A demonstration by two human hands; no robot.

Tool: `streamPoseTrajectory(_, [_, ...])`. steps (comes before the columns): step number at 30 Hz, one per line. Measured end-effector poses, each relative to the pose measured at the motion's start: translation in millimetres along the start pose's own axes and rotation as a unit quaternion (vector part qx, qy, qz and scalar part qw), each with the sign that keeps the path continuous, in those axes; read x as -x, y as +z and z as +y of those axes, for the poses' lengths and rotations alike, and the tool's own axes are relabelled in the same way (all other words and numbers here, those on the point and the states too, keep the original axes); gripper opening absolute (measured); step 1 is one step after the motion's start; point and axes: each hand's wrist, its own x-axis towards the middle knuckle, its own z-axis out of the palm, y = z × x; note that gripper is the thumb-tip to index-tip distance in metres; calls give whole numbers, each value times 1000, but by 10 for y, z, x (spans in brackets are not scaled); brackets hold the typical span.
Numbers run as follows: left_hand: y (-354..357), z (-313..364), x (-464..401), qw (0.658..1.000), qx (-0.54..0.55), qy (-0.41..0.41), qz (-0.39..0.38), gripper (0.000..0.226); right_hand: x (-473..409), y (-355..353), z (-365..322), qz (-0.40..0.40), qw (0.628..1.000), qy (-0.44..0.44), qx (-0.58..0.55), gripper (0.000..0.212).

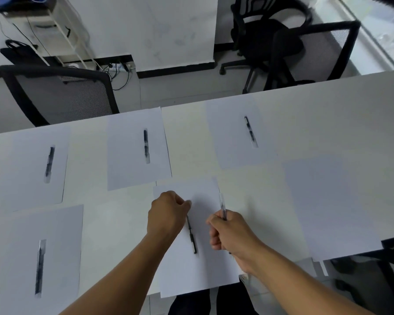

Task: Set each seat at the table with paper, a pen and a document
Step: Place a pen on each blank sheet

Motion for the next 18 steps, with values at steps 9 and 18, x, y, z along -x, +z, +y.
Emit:
streamPoseTrajectory(9, [-11,460,166,995,61,72,-30,36,160,-184,-299,69,996,-41,38,10])
streamPoseTrajectory(18, [301,1231,487,989,65,127,-48,27,315,-961,-410,63,997,-49,11,10])
